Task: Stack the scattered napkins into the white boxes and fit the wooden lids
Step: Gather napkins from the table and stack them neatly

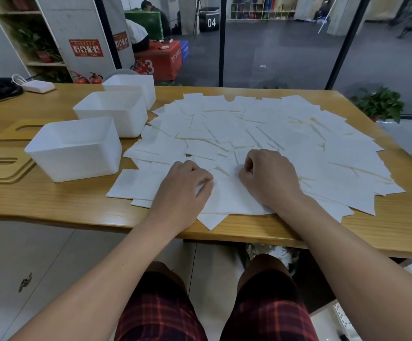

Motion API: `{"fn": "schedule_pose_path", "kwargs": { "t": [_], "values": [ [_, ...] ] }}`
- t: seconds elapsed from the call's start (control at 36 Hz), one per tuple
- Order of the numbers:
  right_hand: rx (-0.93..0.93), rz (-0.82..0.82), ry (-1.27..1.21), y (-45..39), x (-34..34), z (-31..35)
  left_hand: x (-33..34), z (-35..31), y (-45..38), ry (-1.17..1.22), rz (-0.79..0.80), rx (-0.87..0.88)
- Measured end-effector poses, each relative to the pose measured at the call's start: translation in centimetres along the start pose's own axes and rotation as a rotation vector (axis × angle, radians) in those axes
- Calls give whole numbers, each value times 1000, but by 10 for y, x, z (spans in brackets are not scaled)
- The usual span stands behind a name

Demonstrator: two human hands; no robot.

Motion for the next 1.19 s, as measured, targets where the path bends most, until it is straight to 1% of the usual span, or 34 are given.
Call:
{"fn": "schedule_pose_path", "kwargs": {
  "t": [0.22, 0.47, 0.69, 0.81, 0.89, 0.97, 1.11, 1.19],
  "values": [
    [11, 40, 58, -3, -1, 2, 0, -1, 1, -13, -9, 7],
    [-9, 69, -59, -4, -6, -4, 1, -1, 0, -27, -9, 3],
    [31, 81, -20, -2, -11, 1, 0, -2, 0, -27, -3, 4],
    [13, 67, 39, -1, -11, 3, 0, -3, -1, -36, -6, 9],
    [-15, 76, 58, -1, -11, 2, -1, -3, 0, -41, -2, 9],
    [-80, 84, -24, -2, -14, -1, -5, -6, -1, -75, 3, 10],
    [-240, -72, -121, -4, -28, -5, -13, -14, -5, -161, 58, 46],
    [-342, -82, -129, -5, -37, -4, -20, -18, -11, -149, 37, 14]
  ]
}}
Point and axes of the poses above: each hand's wrist, its own y-axis away from the middle knuckle, its own x-axis out of the palm, z = x × y, the point moved 1 cm from there along -y, towards the middle knuckle, and after that the axes turned 10 degrees about z, right-handed, at the moved point
